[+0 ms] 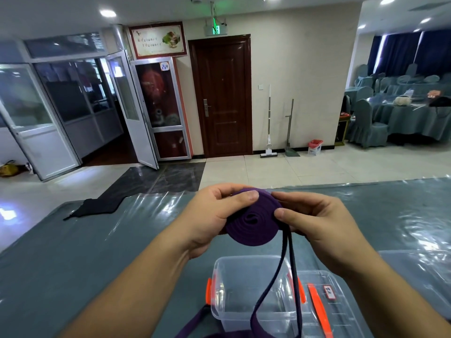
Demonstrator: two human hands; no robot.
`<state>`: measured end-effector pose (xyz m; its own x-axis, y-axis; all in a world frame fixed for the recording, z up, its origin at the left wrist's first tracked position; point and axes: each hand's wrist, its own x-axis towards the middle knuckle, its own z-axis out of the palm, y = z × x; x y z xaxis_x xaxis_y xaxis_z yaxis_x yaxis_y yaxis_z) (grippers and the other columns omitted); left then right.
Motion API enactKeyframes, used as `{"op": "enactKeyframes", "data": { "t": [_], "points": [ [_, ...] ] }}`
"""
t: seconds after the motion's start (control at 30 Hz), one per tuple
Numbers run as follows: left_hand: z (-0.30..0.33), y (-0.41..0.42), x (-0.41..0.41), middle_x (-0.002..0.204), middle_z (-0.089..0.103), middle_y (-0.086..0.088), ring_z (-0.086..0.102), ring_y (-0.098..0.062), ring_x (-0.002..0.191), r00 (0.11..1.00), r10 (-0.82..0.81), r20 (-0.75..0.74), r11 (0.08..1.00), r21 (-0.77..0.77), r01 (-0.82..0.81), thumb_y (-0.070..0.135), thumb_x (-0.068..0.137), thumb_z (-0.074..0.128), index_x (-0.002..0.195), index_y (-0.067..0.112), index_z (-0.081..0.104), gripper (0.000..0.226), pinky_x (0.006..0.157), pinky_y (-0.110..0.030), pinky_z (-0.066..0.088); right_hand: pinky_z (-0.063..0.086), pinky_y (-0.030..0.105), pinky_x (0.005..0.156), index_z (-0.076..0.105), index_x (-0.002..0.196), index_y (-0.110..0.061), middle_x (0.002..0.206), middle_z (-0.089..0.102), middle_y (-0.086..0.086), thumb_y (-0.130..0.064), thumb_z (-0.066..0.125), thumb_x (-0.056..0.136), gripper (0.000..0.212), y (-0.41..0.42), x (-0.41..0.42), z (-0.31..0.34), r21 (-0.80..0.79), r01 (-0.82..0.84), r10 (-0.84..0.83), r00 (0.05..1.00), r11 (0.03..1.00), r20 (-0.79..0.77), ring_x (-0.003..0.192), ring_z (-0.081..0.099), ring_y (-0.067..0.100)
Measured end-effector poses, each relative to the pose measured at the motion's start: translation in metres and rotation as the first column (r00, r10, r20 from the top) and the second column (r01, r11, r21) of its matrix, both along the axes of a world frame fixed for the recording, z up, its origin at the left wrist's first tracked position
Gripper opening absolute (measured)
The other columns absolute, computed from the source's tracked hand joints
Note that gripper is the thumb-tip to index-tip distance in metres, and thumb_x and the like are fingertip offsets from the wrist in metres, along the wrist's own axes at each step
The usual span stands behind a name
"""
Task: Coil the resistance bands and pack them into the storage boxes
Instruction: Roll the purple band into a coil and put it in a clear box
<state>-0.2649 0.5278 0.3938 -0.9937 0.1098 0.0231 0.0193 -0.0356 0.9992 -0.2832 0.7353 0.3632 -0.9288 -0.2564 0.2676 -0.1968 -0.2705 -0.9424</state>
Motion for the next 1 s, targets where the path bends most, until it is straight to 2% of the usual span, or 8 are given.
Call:
{"op": "enactKeyframes", "data": {
  "t": [0.13, 0.3, 0.4, 0.5, 0.57, 0.73, 0.93, 1.0],
  "points": [
    [0.002, 0.004, 0.0, 0.096, 0.079, -0.015, 0.073, -0.02, 0.08, 0.997, 0.064, -0.045, 0.997, 0.039, -0.062, 0.017, 0.092, 0.071, 0.104, 0.008, 0.078, 0.017, 0.068, -0.027, 0.059, 0.06, 0.025, 0.08, 0.074, 0.115, -0.005, 0.106, 0.08, 0.013, -0.001, 0.075, 0.076, 0.04, -0.002, 0.001, 0.004, -0.001, 0.011, -0.011, 1.0, 1.0, -0.019, 0.1, 0.077, 0.027],
    [-0.003, 0.01, 0.002, 0.106, 0.077, -0.021, 0.07, -0.027, 0.086, 0.994, 0.112, 0.02, 0.98, 0.163, -0.113, 0.032, 0.078, 0.075, 0.112, 0.007, 0.076, 0.042, 0.077, -0.038, 0.056, 0.061, 0.027, 0.085, 0.075, 0.112, -0.009, 0.103, 0.08, 0.011, 0.002, 0.075, 0.078, 0.036, -0.008, 0.004, 0.006, -0.027, 0.054, -0.055, 0.998, 0.998, -0.026, 0.1, 0.077, 0.024],
    [-0.001, 0.004, 0.002, 0.096, 0.077, -0.018, 0.072, -0.024, 0.079, 0.996, 0.089, 0.014, 0.995, 0.033, -0.089, 0.017, 0.088, 0.075, 0.109, 0.003, 0.074, 0.025, 0.068, -0.029, 0.06, 0.061, 0.027, 0.086, 0.076, 0.11, -0.01, 0.103, 0.081, 0.009, 0.009, 0.073, 0.083, 0.033, -0.002, 0.005, 0.008, 0.07, 0.036, -0.032, 0.998, 0.997, -0.048, 0.1, 0.077, 0.024],
    [0.005, -0.007, 0.002, 0.095, 0.079, -0.015, 0.076, -0.026, 0.085, 1.0, 0.0, -0.025, 0.978, -0.21, -0.005, 0.008, 0.087, 0.078, 0.106, 0.006, 0.076, 0.02, 0.076, -0.03, 0.062, 0.061, 0.027, 0.085, 0.077, 0.108, -0.011, 0.101, 0.081, 0.007, 0.006, 0.073, 0.083, 0.031, 0.004, 0.006, 0.013, 0.162, -0.001, 0.015, 0.996, 0.987, -0.085, 0.098, 0.078, 0.023],
    [0.009, -0.009, 0.003, 0.096, 0.079, -0.016, 0.076, -0.026, 0.085, 0.999, -0.003, -0.043, 0.978, -0.206, -0.006, 0.006, 0.085, 0.078, 0.106, 0.006, 0.076, 0.021, 0.076, -0.03, 0.063, 0.062, 0.028, 0.085, 0.077, 0.109, -0.011, 0.101, 0.081, 0.008, 0.002, 0.076, 0.08, 0.031, 0.003, 0.005, 0.013, 0.128, 0.006, 0.005, 0.997, 0.992, -0.081, 0.098, 0.077, 0.024],
    [0.005, -0.003, 0.007, 0.088, 0.078, -0.013, 0.074, -0.018, 0.069, 0.995, 0.096, -0.011, 0.994, 0.046, -0.095, 0.006, 0.089, 0.073, 0.107, 0.003, 0.074, 0.018, 0.059, -0.024, 0.057, 0.062, 0.031, 0.088, 0.073, 0.117, -0.007, 0.108, 0.079, 0.011, -0.005, 0.075, 0.072, 0.045, 0.001, 0.009, 0.003, -0.057, 0.035, -0.036, 0.999, 0.998, -0.01, 0.103, 0.076, 0.026],
    [0.003, -0.005, 0.009, 0.097, 0.079, -0.015, 0.077, -0.023, 0.083, 0.999, -0.029, 0.027, 0.991, -0.133, 0.033, 0.005, 0.086, 0.077, 0.111, 0.005, 0.074, 0.025, 0.069, -0.026, 0.061, 0.062, 0.028, 0.085, 0.074, 0.115, -0.007, 0.108, 0.079, 0.013, -0.003, 0.074, 0.073, 0.043, 0.005, 0.012, 0.0, -0.038, -0.005, 0.006, 0.999, 0.999, 0.031, 0.103, 0.076, 0.029],
    [0.005, -0.004, 0.008, 0.097, 0.08, -0.016, 0.077, -0.022, 0.081, 1.0, -0.015, 0.02, 0.996, -0.087, 0.017, 0.006, 0.084, 0.077, 0.11, 0.004, 0.075, 0.026, 0.067, -0.025, 0.06, 0.062, 0.031, 0.086, 0.074, 0.114, -0.005, 0.107, 0.079, 0.015, -0.003, 0.074, 0.073, 0.041, 0.003, 0.011, 0.001, -0.087, 0.011, -0.009, 1.0, 0.996, 0.029, 0.103, 0.076, 0.031]
  ]
}}
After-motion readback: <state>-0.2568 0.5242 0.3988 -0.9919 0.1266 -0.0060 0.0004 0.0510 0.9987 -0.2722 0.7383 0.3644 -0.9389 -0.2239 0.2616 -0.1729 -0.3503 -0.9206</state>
